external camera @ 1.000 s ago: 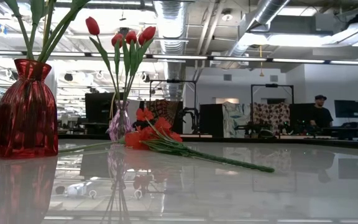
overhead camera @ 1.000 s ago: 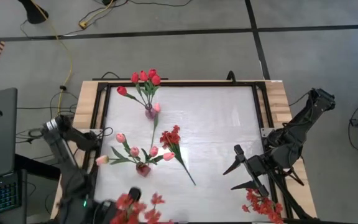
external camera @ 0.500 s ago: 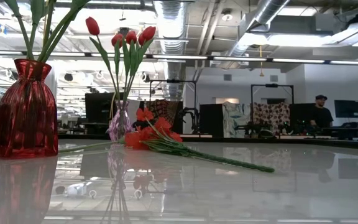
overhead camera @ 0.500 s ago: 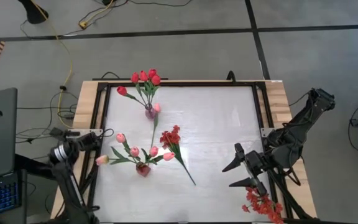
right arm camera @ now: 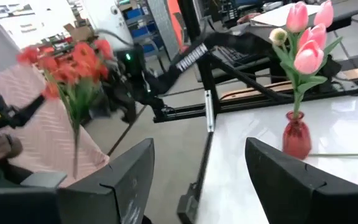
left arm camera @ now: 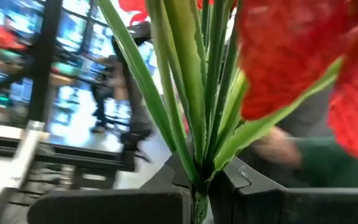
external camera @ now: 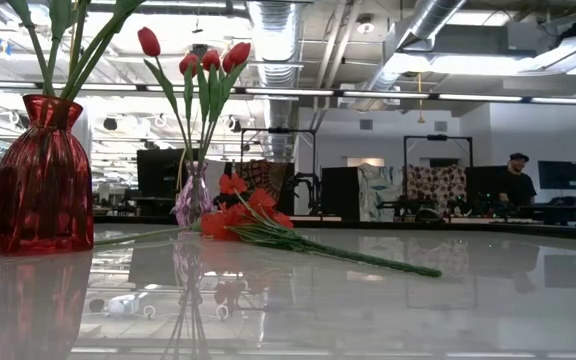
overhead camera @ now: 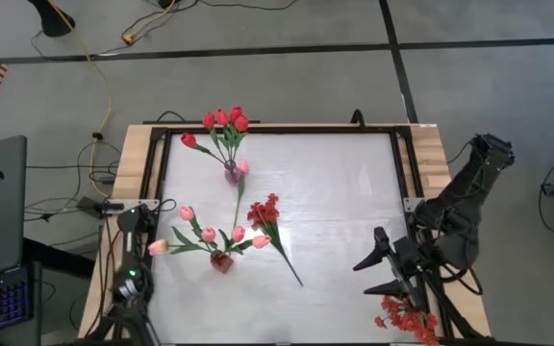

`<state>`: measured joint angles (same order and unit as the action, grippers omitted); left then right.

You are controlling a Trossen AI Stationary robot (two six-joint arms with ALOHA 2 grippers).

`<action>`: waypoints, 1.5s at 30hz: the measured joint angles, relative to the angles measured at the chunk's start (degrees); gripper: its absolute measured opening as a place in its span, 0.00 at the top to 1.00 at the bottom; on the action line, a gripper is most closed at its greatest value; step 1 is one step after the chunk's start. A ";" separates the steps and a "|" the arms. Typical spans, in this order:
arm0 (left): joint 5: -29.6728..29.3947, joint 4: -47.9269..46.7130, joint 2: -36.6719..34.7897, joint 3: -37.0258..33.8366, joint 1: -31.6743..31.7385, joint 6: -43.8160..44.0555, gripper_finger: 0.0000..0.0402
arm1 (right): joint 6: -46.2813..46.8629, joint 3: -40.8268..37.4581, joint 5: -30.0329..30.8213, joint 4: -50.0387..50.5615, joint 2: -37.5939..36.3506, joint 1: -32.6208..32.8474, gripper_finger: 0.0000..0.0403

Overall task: Sort flowers into vase by color
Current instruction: Put the red flowers into the transparent vase

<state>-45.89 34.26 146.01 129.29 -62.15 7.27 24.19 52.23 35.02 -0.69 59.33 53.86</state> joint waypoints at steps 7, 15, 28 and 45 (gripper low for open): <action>0.22 10.14 8.35 3.66 7.04 -2.48 0.98 | 4.85 0.00 2.26 -0.07 0.01 6.98 0.31; 4.40 12.63 11.77 3.57 14.46 -0.82 0.98 | 3.84 0.00 7.72 0.44 0.00 13.84 0.31; 9.79 15.50 11.68 3.59 23.93 -3.67 0.98 | -1.10 0.00 8.64 2.00 0.00 16.44 0.31; 17.39 19.61 11.68 3.59 32.82 -1.43 0.98 | -2.24 0.00 8.64 2.21 -0.09 16.39 0.31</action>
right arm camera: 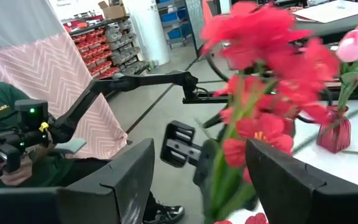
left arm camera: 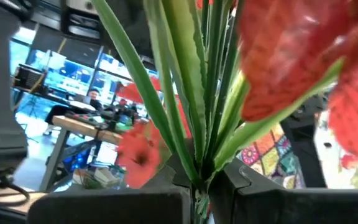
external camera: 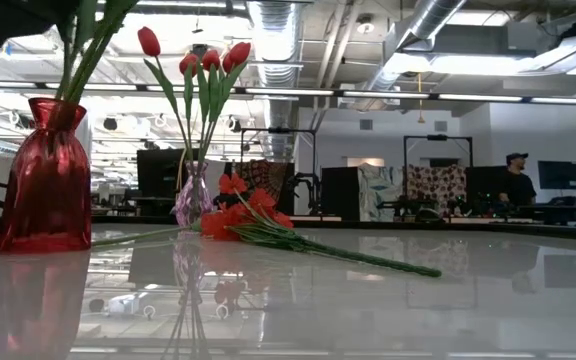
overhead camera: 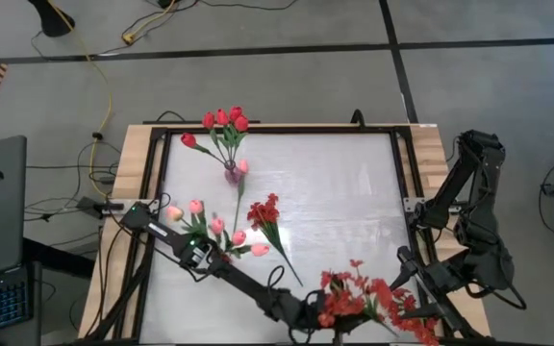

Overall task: Sort flowers into vase by color
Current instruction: Put the red flowers into the transparent vase

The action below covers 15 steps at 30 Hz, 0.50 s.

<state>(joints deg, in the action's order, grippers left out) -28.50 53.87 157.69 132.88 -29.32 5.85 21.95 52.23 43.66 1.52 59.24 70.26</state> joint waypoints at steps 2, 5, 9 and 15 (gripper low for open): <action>0.29 0.13 0.00 0.00 0.84 -0.03 0.98 | -0.02 0.00 0.00 0.00 -0.02 0.00 0.31; 1.81 0.09 0.00 0.00 2.08 0.48 0.98 | -0.04 0.00 -0.01 0.00 -0.02 0.00 0.31; 3.27 0.13 0.00 0.00 3.28 1.03 0.98 | -0.13 0.00 -0.02 0.01 -0.02 0.00 0.31; 4.95 0.11 0.00 0.00 3.90 -0.65 0.98 | -0.13 0.00 -0.02 0.60 -0.02 0.00 0.31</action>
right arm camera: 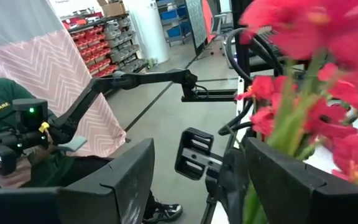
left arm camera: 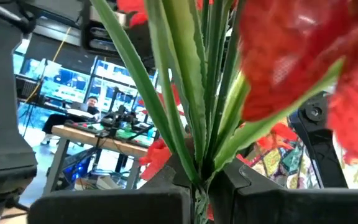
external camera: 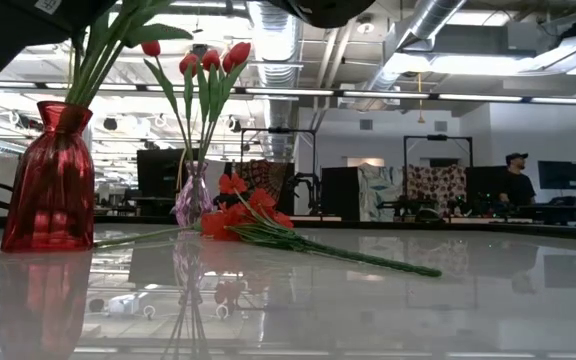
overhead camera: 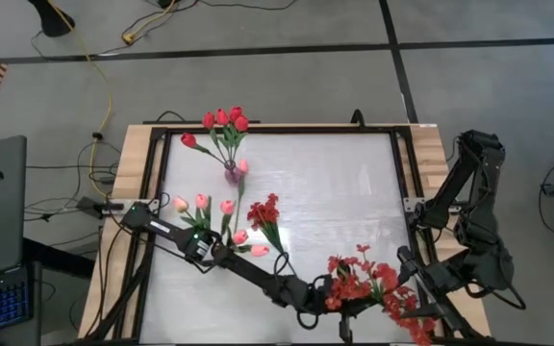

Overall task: Sort flowers into vase by color
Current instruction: Put the red flowers into the transparent vase

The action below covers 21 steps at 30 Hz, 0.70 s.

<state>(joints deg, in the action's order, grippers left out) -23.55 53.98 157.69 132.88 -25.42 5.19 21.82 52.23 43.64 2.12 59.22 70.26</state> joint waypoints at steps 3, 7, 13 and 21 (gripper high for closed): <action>0.32 -0.02 0.00 0.00 -0.04 -1.30 0.98 | 0.01 0.00 0.00 0.76 0.00 0.00 0.31; 1.75 -0.30 -0.02 0.00 -0.29 -1.68 0.98 | 0.01 0.00 0.00 0.93 0.00 0.00 0.31; 3.01 -0.53 -0.02 0.00 -1.75 -3.14 0.98 | 0.03 0.00 -0.02 0.93 0.00 0.00 0.31; 1.20 -2.24 -0.07 0.00 -2.83 -7.49 0.98 | 0.18 0.00 -0.02 0.91 0.00 -0.01 0.31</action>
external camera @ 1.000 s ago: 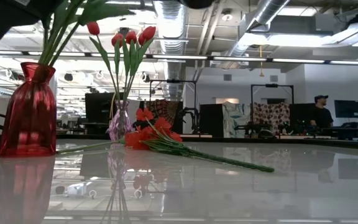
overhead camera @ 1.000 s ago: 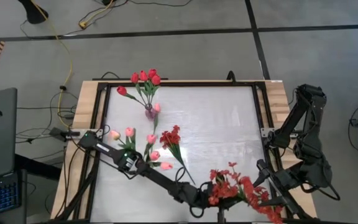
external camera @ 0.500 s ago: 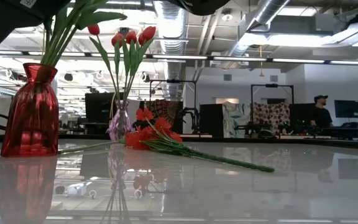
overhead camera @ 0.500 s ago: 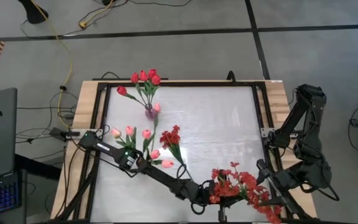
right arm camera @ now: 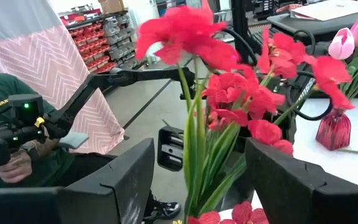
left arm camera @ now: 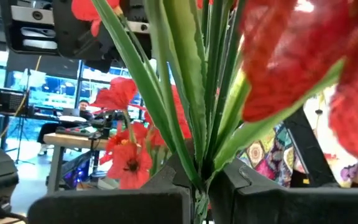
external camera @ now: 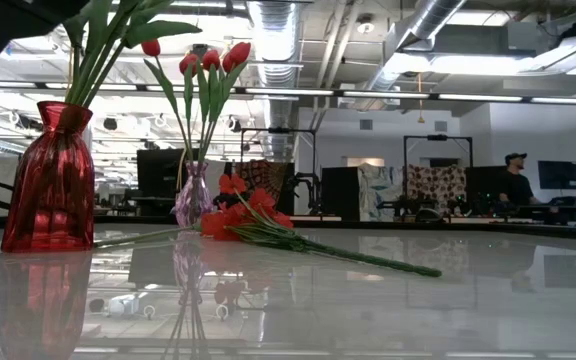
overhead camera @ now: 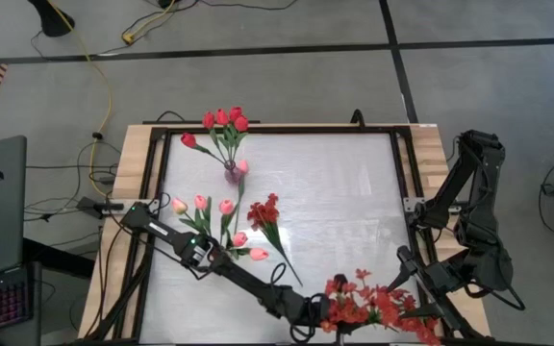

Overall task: Sort flowers into vase by color
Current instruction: Put the red flowers into the transparent vase

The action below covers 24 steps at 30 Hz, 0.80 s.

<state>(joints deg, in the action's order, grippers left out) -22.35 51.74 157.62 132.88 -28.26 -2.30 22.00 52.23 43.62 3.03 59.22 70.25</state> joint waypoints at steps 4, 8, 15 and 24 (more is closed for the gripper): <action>-0.64 0.32 -0.02 0.00 0.41 -1.07 0.98 | 0.00 0.00 0.02 0.00 0.00 -0.64 0.31; -0.81 0.47 -0.02 0.21 1.47 -1.40 0.98 | 0.02 0.00 0.03 -0.01 -0.02 -1.21 0.31; 0.76 -0.16 -0.04 1.68 2.81 -1.12 0.98 | 0.00 -0.02 0.02 -0.04 -0.02 -1.90 0.31; 0.70 -1.68 -0.07 1.79 3.01 -1.84 0.98 | -0.04 -0.02 -0.01 -0.02 -0.04 -1.90 0.31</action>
<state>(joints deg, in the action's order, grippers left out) -21.65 50.06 157.56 134.67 -25.25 -4.14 21.96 52.21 43.62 3.01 59.18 68.36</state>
